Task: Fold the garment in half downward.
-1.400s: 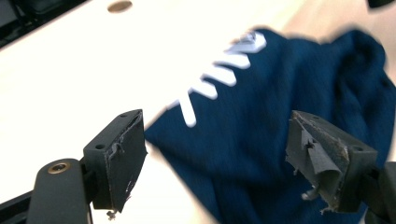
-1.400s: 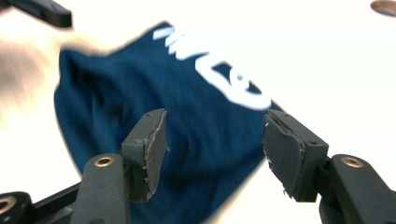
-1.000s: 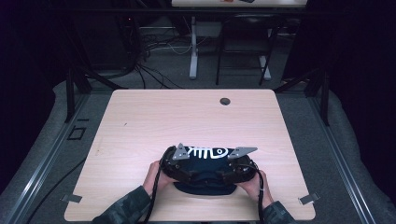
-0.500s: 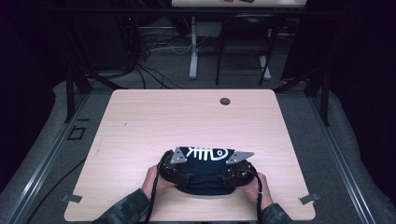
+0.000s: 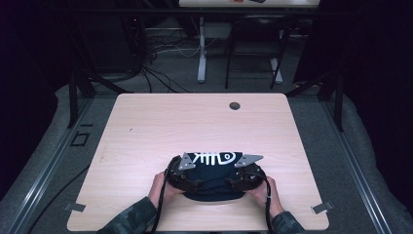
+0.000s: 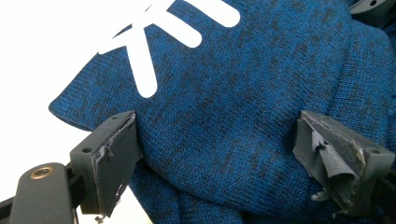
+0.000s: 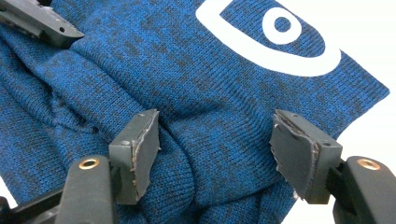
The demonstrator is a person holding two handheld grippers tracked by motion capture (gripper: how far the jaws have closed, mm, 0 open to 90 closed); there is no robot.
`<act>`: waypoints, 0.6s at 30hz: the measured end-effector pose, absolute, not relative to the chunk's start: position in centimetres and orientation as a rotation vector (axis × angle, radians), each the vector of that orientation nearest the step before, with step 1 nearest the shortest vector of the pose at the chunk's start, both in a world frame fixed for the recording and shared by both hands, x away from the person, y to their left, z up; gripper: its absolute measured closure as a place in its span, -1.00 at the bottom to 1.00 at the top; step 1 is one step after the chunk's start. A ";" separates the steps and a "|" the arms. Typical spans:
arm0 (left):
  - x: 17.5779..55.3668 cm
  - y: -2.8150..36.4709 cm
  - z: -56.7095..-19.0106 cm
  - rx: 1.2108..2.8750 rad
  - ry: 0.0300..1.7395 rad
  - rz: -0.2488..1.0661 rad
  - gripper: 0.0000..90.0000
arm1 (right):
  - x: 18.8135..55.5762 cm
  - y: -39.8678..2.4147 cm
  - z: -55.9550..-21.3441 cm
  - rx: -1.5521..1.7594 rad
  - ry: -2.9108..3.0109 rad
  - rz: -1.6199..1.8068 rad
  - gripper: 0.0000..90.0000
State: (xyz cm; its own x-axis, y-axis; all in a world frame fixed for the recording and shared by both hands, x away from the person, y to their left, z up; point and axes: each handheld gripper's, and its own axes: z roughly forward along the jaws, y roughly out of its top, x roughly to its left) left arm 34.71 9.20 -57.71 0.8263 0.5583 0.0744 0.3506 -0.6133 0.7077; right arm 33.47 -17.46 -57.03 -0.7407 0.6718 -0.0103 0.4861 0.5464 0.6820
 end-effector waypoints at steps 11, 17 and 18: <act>35.0 10.1 -56.7 2.230 0.679 0.354 -0.82 | 33.1 -17.9 -56.2 0.988 2.481 1.045 -0.54; 35.0 12.2 -54.8 2.162 0.715 0.405 -0.89 | 32.1 -20.1 -53.9 1.046 2.380 1.102 -0.83; 35.0 12.6 -54.5 2.150 0.725 0.420 -0.91 | 31.8 -20.6 -53.6 1.057 2.349 1.121 -0.84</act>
State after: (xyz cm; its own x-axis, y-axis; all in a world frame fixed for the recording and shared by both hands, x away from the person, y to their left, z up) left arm 34.97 12.60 -54.51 0.7796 0.6242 0.0508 0.3547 -0.5069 0.7857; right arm 31.85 -20.61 -53.60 -0.6699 0.7422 0.0197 0.4822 0.4147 0.7717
